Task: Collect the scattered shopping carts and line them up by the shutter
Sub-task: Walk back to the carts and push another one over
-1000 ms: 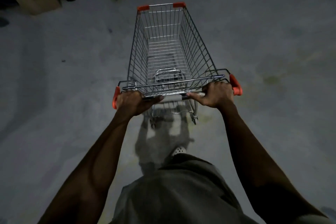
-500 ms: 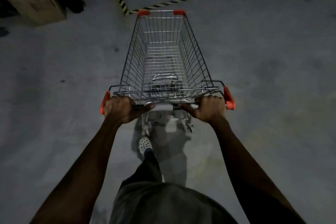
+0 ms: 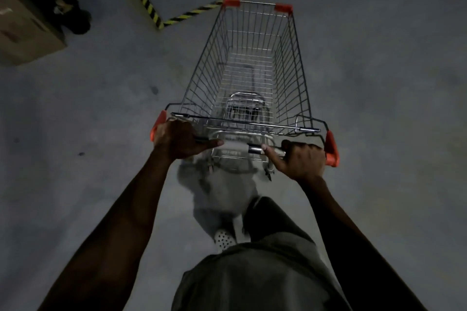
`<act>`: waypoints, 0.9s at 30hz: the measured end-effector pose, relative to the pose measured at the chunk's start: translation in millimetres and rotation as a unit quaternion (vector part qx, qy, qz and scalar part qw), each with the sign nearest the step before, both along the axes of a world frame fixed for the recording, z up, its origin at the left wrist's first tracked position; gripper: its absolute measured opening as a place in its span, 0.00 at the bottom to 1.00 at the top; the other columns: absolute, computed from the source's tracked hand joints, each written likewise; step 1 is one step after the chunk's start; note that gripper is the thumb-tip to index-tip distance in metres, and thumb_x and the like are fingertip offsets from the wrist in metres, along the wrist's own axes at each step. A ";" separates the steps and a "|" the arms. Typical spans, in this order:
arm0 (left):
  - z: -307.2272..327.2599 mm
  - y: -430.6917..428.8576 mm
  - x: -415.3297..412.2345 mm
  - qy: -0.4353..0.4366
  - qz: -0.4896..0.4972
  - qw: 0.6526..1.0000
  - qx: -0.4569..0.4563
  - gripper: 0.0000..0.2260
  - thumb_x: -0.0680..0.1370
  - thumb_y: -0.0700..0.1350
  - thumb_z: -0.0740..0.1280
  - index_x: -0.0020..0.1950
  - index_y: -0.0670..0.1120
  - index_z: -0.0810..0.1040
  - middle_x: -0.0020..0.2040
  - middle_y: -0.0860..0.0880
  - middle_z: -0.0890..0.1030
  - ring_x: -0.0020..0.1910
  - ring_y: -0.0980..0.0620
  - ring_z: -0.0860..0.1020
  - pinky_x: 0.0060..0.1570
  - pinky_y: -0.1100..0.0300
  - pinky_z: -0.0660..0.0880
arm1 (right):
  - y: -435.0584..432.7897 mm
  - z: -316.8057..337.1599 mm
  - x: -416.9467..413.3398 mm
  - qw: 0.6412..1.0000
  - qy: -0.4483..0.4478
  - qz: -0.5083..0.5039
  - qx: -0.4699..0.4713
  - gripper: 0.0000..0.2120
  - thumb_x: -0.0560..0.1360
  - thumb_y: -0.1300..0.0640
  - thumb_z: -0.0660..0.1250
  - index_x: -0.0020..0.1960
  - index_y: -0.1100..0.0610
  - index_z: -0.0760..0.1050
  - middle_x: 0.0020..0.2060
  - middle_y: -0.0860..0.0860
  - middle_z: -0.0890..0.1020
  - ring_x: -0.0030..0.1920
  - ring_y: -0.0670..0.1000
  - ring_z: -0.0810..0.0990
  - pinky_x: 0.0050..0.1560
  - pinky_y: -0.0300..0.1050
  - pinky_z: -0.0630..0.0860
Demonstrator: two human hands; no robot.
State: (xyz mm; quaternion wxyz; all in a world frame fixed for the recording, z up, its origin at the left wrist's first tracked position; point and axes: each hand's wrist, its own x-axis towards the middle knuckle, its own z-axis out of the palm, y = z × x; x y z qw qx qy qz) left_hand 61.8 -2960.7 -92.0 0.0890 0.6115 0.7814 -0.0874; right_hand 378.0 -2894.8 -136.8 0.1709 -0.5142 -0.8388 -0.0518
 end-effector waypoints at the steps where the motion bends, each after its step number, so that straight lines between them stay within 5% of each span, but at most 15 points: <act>1: -0.4 20.0 -8.9 -0.001 -0.013 1.000 0.021 0.46 0.62 0.88 0.43 0.23 0.47 0.76 0.25 0.56 0.75 0.35 0.58 0.77 0.78 0.40 0.52 | 16.8 0.9 -8.8 1.000 0.002 -0.015 0.001 0.38 0.77 0.24 0.52 0.31 0.54 0.78 0.20 0.51 0.72 0.22 0.54 0.76 0.31 0.39 0.66; 5: -4.1 105.7 -38.7 0.013 -0.037 0.998 0.044 0.45 0.63 0.88 0.44 0.22 0.48 0.74 0.22 0.56 0.73 0.32 0.59 0.69 0.79 0.40 0.51 | 93.6 -5.6 -37.1 0.999 -0.001 -0.040 0.013 0.35 0.76 0.25 0.57 0.30 0.54 0.75 0.20 0.48 0.66 0.20 0.52 0.72 0.32 0.39 0.64; 11: -14.6 246.9 -79.2 -0.017 -0.033 0.998 0.041 0.45 0.62 0.88 0.44 0.23 0.48 0.75 0.23 0.57 0.73 0.31 0.62 0.69 0.78 0.40 0.52 | 229.0 -11.0 -75.9 0.998 0.001 -0.047 0.034 0.36 0.77 0.24 0.54 0.34 0.54 0.80 0.22 0.53 0.76 0.24 0.56 0.79 0.33 0.41 0.67; 14: -21.2 314.5 -100.9 -0.076 -0.027 0.996 0.048 0.45 0.61 0.89 0.46 0.21 0.46 0.70 0.19 0.55 0.71 0.24 0.61 0.72 0.69 0.42 0.70 | 299.1 -10.4 -98.1 0.998 0.005 -0.058 0.026 0.38 0.77 0.25 0.51 0.33 0.54 0.80 0.21 0.52 0.75 0.23 0.55 0.78 0.33 0.41 0.65; 16: -23.2 356.5 -110.7 -0.092 -0.027 0.994 0.055 0.43 0.62 0.88 0.49 0.21 0.46 0.68 0.19 0.52 0.72 0.25 0.59 0.75 0.65 0.44 0.73 | 342.9 -9.0 -108.6 0.998 -0.001 -0.059 0.010 0.37 0.77 0.25 0.51 0.33 0.53 0.80 0.21 0.51 0.73 0.23 0.54 0.76 0.33 0.41 0.67; 19: -26.1 412.6 -117.2 -0.066 -0.033 0.995 0.070 0.45 0.63 0.87 0.50 0.22 0.44 0.72 0.20 0.52 0.73 0.26 0.61 0.75 0.68 0.46 0.69 | 401.5 -3.7 -114.1 0.998 -0.007 -0.054 -0.017 0.37 0.77 0.26 0.49 0.32 0.53 0.79 0.21 0.50 0.68 0.23 0.54 0.75 0.33 0.43 0.68; 22: -33.2 465.5 -129.0 -0.028 -0.036 0.996 0.078 0.44 0.63 0.88 0.49 0.22 0.48 0.74 0.21 0.55 0.73 0.30 0.63 0.73 0.77 0.41 0.50 | 452.9 -5.5 -124.0 0.998 -0.002 -0.064 -0.001 0.35 0.77 0.27 0.52 0.31 0.53 0.78 0.20 0.52 0.72 0.23 0.56 0.77 0.32 0.44 0.68; 27: -35.4 561.3 -161.7 -0.025 -0.050 0.996 0.074 0.44 0.61 0.88 0.47 0.23 0.49 0.75 0.22 0.56 0.74 0.32 0.58 0.72 0.79 0.41 0.48 | 529.7 -13.8 -152.8 0.997 -0.003 -0.081 0.018 0.32 0.79 0.31 0.57 0.30 0.54 0.77 0.20 0.53 0.73 0.21 0.56 0.76 0.31 0.41 0.65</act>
